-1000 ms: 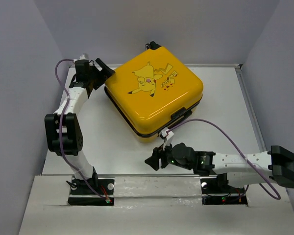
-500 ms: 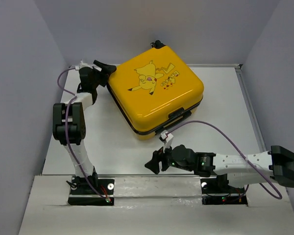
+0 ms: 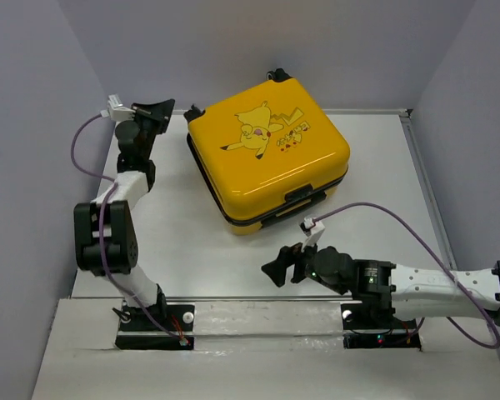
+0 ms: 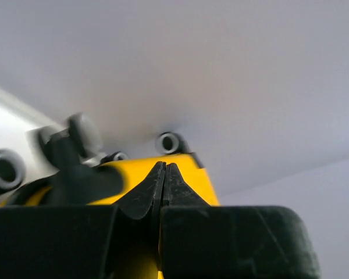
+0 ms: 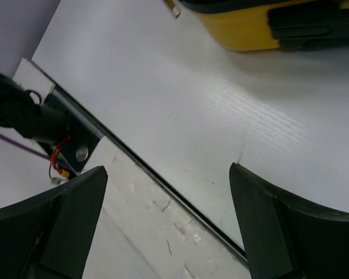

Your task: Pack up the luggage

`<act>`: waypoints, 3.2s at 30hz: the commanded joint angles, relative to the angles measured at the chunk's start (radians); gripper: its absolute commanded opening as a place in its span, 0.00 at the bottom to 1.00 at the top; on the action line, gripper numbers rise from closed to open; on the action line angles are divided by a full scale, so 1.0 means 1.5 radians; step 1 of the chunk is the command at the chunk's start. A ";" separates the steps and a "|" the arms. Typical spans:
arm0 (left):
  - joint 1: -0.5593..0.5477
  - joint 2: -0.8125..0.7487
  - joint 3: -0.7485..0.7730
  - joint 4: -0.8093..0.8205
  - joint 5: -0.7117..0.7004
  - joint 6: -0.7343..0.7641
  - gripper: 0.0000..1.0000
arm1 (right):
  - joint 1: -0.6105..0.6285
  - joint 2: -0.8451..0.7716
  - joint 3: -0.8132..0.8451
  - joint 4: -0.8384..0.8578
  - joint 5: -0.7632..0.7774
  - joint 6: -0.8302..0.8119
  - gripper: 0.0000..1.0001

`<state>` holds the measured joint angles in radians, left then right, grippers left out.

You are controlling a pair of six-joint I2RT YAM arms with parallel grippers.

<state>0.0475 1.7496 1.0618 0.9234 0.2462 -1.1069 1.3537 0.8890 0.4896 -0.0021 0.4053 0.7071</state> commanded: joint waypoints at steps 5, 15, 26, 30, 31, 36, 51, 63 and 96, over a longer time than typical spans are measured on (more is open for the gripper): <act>-0.001 -0.239 -0.043 -0.054 -0.041 0.109 0.06 | -0.159 -0.138 -0.020 -0.155 0.148 0.096 0.86; 0.000 -0.106 -0.004 -0.219 0.032 0.182 0.25 | -0.337 -0.088 0.041 -0.134 0.074 0.051 0.19; -0.004 -0.191 -0.056 -0.273 0.023 0.206 0.38 | -0.394 0.098 -0.013 0.123 0.032 0.229 0.55; -0.004 -0.232 -0.079 -0.272 0.044 0.196 0.39 | -0.407 0.181 -0.030 0.222 0.034 0.291 0.51; -0.004 -0.239 -0.084 -0.272 0.047 0.196 0.39 | -0.407 0.201 -0.034 0.263 0.032 0.303 0.50; -0.004 -0.285 -0.107 -0.273 0.041 0.200 0.39 | -0.423 0.345 -0.081 0.412 0.028 0.402 0.51; -0.004 -0.314 -0.096 -0.326 -0.015 0.231 0.51 | -0.456 -0.091 -0.209 0.085 0.125 0.291 0.07; -0.053 -0.263 -0.020 -0.407 -0.023 0.297 0.83 | -0.462 -0.338 -0.021 -0.325 0.291 0.129 0.82; -0.188 0.036 0.134 -0.472 -0.082 0.444 0.78 | -0.665 0.353 0.256 0.239 -0.595 -0.171 0.07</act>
<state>-0.1810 1.9141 1.4605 0.2039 0.1375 -0.3927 0.2878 1.2541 0.7155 -0.0338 0.1387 0.4259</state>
